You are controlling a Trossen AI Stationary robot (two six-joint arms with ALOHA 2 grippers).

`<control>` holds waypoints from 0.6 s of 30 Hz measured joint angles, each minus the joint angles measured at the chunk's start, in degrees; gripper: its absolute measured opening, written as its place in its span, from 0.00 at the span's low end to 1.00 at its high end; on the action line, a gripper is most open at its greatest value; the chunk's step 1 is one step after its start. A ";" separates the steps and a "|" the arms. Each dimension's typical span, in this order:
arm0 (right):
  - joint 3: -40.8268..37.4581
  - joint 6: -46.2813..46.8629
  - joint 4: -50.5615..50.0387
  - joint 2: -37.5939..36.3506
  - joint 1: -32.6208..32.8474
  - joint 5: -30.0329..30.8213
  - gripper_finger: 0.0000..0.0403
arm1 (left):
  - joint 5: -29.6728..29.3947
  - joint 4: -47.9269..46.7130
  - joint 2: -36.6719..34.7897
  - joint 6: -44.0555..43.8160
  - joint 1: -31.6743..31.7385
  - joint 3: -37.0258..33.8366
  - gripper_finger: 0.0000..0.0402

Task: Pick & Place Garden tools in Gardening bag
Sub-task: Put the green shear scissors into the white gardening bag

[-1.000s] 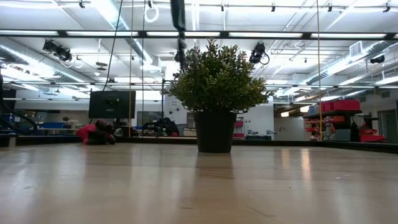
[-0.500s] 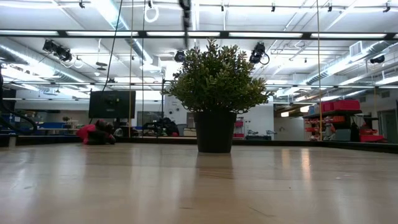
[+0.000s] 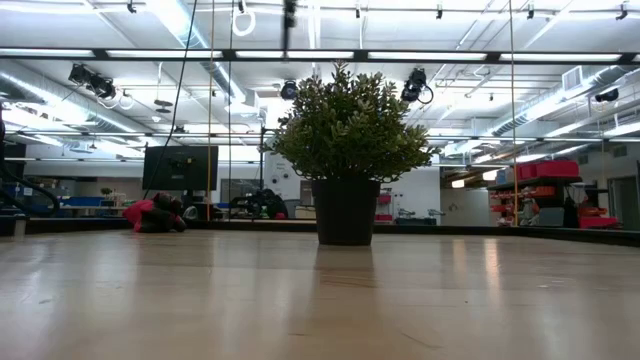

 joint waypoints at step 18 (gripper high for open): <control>0.02 -1.24 12.57 11.09 -1.20 -0.32 0.66 | -0.69 1.35 0.00 -0.02 0.00 -0.03 0.03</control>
